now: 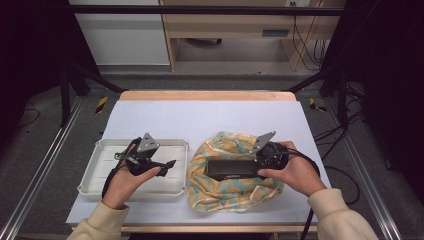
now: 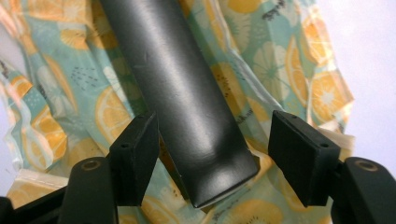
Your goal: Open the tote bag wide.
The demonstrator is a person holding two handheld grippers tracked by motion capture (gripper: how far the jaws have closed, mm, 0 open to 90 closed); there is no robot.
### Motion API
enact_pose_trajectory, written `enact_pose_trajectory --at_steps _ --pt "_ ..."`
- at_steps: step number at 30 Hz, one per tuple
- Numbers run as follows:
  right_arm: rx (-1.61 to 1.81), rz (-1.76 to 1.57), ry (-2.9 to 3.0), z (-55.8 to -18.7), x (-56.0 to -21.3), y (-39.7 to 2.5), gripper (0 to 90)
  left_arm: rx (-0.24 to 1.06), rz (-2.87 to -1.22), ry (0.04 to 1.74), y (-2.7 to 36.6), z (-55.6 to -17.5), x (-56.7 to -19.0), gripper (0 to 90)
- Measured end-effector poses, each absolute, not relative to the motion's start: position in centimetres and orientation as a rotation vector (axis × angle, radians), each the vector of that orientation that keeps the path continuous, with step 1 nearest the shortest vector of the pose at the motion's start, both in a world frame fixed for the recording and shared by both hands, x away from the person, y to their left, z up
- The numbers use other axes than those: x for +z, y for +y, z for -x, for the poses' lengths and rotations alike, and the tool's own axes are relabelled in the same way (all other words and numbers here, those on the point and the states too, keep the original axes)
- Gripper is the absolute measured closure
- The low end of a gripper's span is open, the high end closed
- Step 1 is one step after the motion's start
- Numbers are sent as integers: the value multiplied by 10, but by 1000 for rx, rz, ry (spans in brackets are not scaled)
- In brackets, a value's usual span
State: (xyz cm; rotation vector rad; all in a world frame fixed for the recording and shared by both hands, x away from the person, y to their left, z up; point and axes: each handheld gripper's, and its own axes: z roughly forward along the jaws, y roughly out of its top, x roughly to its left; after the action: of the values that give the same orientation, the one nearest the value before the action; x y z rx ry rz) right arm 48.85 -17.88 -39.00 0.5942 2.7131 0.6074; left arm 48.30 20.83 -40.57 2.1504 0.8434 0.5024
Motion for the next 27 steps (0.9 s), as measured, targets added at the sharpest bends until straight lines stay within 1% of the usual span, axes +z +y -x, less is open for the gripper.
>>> enact_pose_trajectory --at_steps 9,18,27 --pt "599 -530 2765 -489 -397 -176 320 495 -2147 857 214 -485 -406 170" --pt "557 -521 2807 -495 -409 -177 262 482 -2168 844 212 -485 -409 170" --pt "526 -524 2843 -501 -421 -175 267 476 -2174 847 213 -486 -410 171"
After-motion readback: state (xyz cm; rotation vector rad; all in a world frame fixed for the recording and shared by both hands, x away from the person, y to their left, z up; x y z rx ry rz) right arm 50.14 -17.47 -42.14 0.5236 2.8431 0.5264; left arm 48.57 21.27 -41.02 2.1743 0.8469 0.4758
